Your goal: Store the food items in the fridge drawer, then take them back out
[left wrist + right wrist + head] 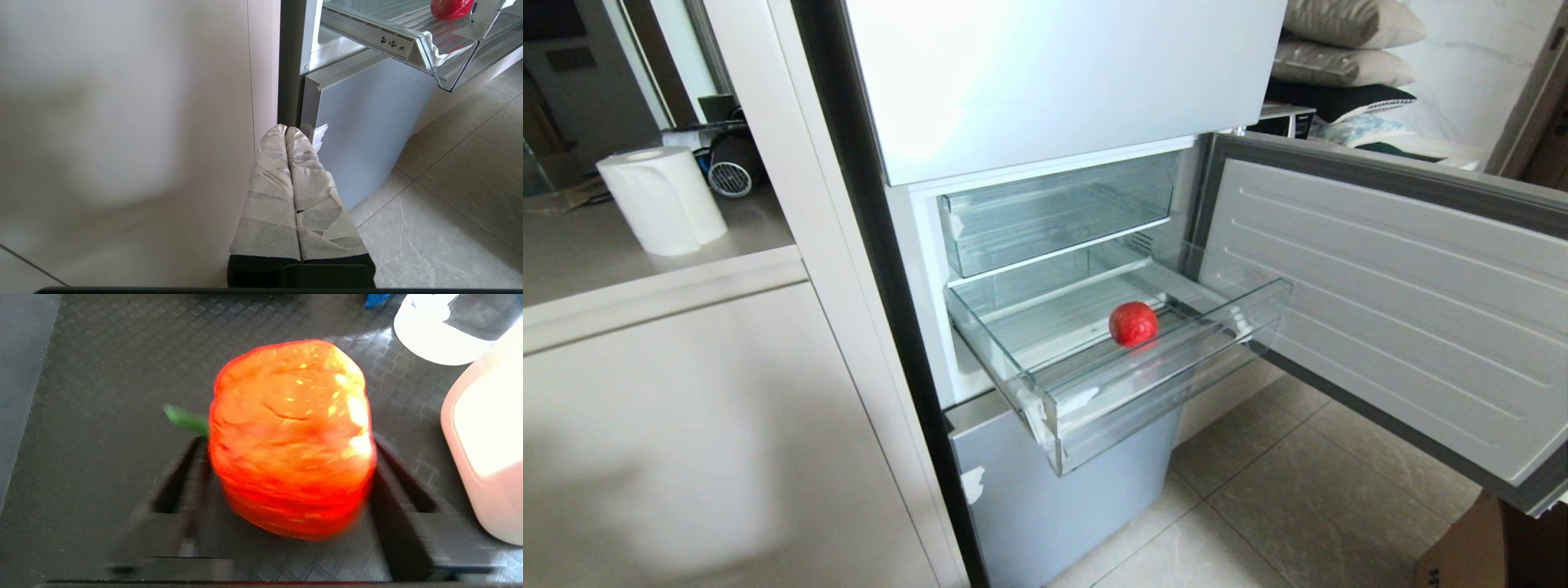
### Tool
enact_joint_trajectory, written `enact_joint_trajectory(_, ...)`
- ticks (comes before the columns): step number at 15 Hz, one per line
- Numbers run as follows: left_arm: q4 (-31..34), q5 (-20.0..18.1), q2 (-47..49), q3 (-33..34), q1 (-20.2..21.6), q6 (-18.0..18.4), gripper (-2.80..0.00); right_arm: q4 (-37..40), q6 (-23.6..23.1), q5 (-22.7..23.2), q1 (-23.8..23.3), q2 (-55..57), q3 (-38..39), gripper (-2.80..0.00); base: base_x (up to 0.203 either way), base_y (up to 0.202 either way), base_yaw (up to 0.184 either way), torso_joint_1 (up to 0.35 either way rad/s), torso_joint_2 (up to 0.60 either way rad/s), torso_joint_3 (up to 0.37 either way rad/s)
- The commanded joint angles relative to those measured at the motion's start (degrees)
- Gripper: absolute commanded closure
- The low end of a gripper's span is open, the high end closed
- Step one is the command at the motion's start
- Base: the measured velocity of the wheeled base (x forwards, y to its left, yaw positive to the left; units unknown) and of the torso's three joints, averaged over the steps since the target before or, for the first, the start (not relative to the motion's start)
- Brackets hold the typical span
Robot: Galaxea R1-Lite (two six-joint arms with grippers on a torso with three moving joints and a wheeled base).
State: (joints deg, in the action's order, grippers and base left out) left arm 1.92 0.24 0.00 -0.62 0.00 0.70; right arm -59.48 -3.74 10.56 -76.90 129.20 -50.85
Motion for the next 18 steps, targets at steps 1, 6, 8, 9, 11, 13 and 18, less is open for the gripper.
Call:
enact_joint_trajectory(1,0.01,0.02,0.05,0.01,0.0,0.0,0.0,-0.4,0.0,0.08,-0.01,-0.35,0.25,0.0,0.0,0.0,0.0,0.0,0.0,0.0)
enact_joint_trajectory(6,0.01,0.02,0.08,0.01,0.0,0.0,0.0,-0.47,-0.1,4.19,-1.09,-8.87,8.18,0.0,0.0,0.0,0.0,0.0,0.0,0.0)
enact_joint_trajectory(8,0.01,0.02,0.09,0.01,0.0,0.0,0.0,-0.56,-0.03,5.17,-1.43,-14.71,12.76,0.0,0.0,0.0,0.0,0.0,0.0,0.0)
enact_joint_trajectory(9,0.01,0.02,0.05,0.01,0.0,0.0,0.0,-0.69,-0.06,6.15,-1.46,-17.78,15.22,0.0,0.0,0.0,0.0,0.0,0.0,0.0)
enact_joint_trajectory(11,0.01,0.02,0.09,0.01,0.0,0.0,0.0,-0.79,-0.24,8.74,-1.33,-23.95,20.06,0.0,0.0,0.0,0.0,0.0,0.0,0.0)
enact_joint_trajectory(13,0.01,0.02,0.09,0.01,0.0,0.0,0.0,-0.62,-0.41,13.68,-1.15,-31.5,26.47,0.0,0.0,0.0,0.0,0.0,0.0,0.0)
enact_joint_trajectory(18,0.01,0.02,0.07,0.01,0.0,0.0,0.0,0.55,-0.48,19.55,11.51,-46.9,42.38,0.0,0.0,0.0,0.0,0.0,0.0,0.0)
